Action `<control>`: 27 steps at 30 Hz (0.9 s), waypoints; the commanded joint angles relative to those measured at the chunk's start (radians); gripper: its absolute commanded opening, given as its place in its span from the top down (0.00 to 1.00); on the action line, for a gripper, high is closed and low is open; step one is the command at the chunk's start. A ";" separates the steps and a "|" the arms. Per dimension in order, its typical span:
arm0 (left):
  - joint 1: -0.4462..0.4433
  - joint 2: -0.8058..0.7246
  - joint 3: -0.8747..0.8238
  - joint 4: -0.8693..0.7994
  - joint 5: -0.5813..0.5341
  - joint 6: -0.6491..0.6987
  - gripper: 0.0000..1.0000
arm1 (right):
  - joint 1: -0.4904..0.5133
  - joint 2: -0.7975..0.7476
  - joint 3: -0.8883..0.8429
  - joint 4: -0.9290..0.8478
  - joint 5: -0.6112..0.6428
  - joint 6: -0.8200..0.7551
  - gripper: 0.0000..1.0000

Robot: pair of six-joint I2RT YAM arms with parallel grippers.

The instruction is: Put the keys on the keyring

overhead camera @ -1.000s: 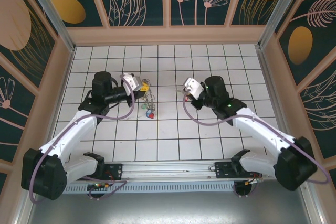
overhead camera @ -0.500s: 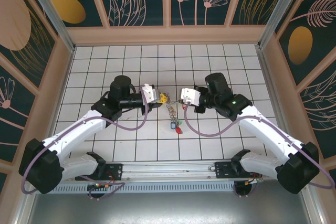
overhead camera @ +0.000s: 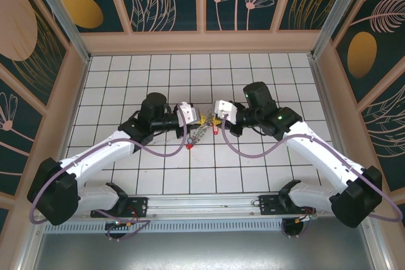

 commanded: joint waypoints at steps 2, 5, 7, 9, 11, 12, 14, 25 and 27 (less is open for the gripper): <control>-0.020 0.017 0.004 0.107 0.001 -0.043 1.00 | 0.008 0.009 0.010 0.106 -0.092 0.117 1.00; -0.020 0.017 -0.015 0.142 -0.042 -0.066 1.00 | -0.002 0.008 -0.006 0.110 -0.096 0.131 1.00; -0.021 0.005 -0.024 0.136 -0.101 -0.062 1.00 | -0.028 0.007 -0.011 0.058 -0.080 0.116 1.00; -0.019 -0.018 -0.033 0.118 -0.149 -0.044 1.00 | -0.058 0.002 -0.002 -0.046 -0.064 0.081 1.00; -0.011 -0.045 -0.045 0.100 -0.173 -0.036 1.00 | -0.080 -0.015 0.001 -0.139 -0.030 0.041 1.00; -0.004 -0.055 -0.050 0.091 -0.174 -0.035 1.00 | -0.090 -0.023 0.000 -0.170 -0.026 0.025 1.00; 0.015 -0.078 -0.062 0.074 -0.183 -0.039 1.00 | -0.091 -0.044 0.002 -0.238 -0.042 -0.007 1.00; 0.048 -0.105 -0.093 0.114 -0.101 -0.102 1.00 | -0.103 -0.059 -0.059 0.000 -0.090 0.173 1.00; 0.046 -0.094 -0.088 0.124 -0.090 -0.110 1.00 | -0.076 -0.045 -0.072 0.074 -0.079 0.220 1.00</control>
